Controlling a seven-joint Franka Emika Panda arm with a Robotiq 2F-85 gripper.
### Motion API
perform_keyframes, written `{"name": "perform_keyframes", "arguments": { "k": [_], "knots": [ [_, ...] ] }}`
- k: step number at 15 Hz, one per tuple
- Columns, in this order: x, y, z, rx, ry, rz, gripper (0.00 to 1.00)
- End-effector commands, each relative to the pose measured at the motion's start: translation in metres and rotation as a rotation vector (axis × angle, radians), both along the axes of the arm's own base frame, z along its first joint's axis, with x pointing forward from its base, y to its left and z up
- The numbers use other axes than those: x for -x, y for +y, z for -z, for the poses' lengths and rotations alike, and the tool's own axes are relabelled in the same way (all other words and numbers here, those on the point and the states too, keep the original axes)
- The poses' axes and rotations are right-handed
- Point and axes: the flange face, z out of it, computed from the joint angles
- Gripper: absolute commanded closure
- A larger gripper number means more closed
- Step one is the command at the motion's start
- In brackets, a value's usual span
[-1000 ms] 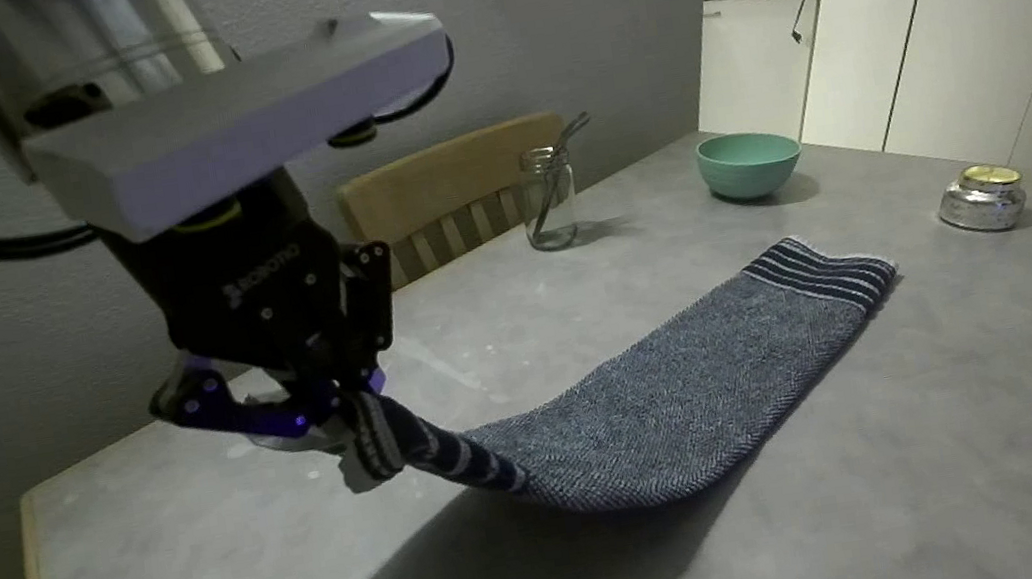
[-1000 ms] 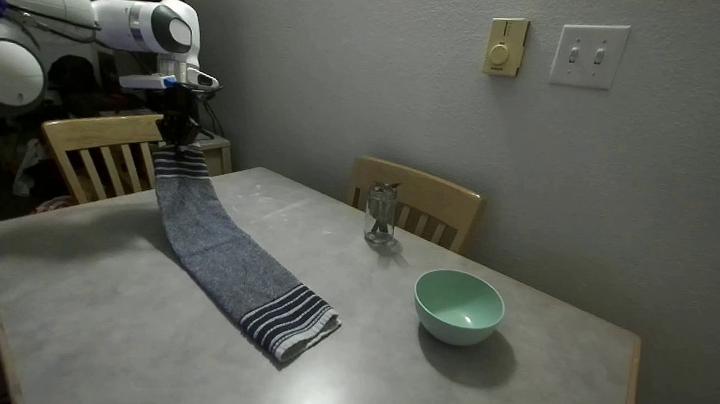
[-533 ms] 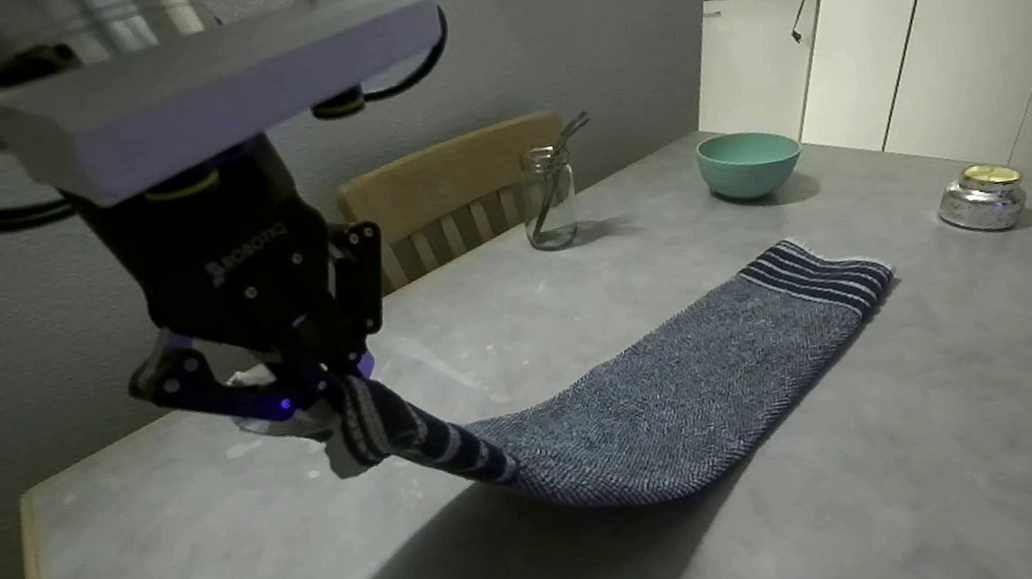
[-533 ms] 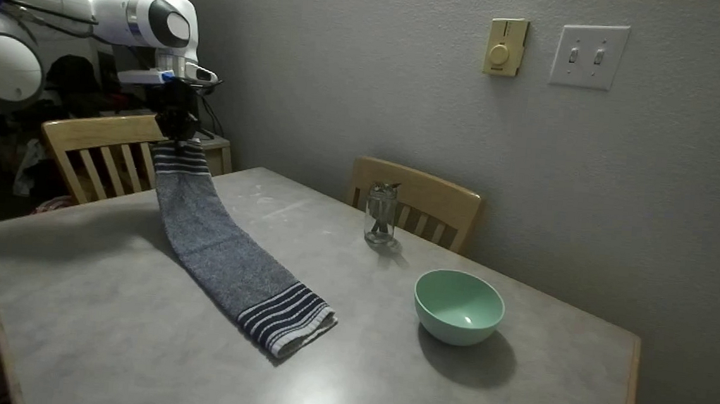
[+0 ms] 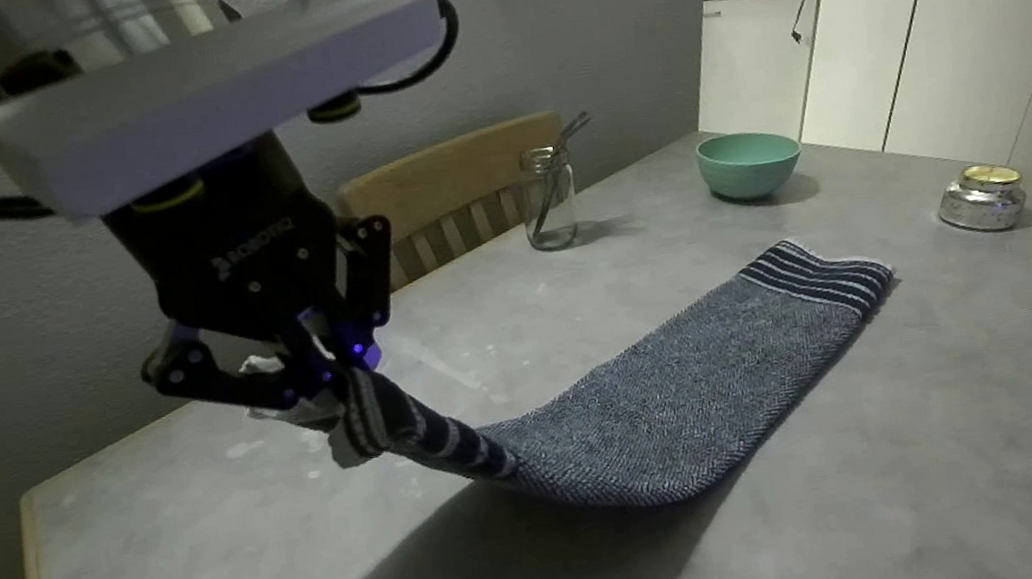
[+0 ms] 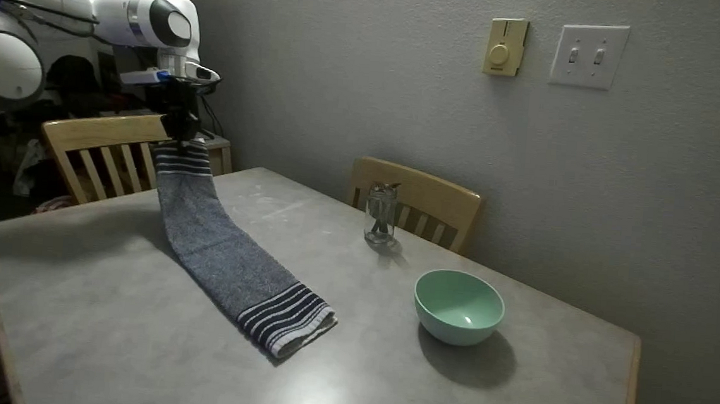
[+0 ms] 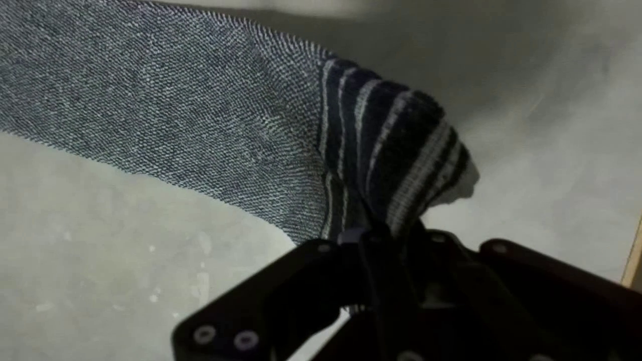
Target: Fold the grey towel in half
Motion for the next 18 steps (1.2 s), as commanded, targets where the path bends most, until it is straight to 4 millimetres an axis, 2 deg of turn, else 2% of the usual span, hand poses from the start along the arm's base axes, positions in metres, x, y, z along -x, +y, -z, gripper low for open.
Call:
{"name": "perform_keyframes", "arguments": {
  "k": [1, 8, 16, 17, 18],
  "knots": [
    [-0.002, -0.01, -0.022, 0.054, -0.045, 0.162, 0.98],
    [-0.004, -0.026, -0.062, 0.058, -0.06, 0.401, 0.98],
    [-0.022, -0.042, -0.098, -0.044, -0.122, 0.51, 0.98],
    [-0.018, -0.038, -0.086, 0.0, -0.118, 0.479, 0.9],
    [-0.02, -0.04, -0.089, -0.008, -0.127, 0.487, 0.9]
  ]
}}
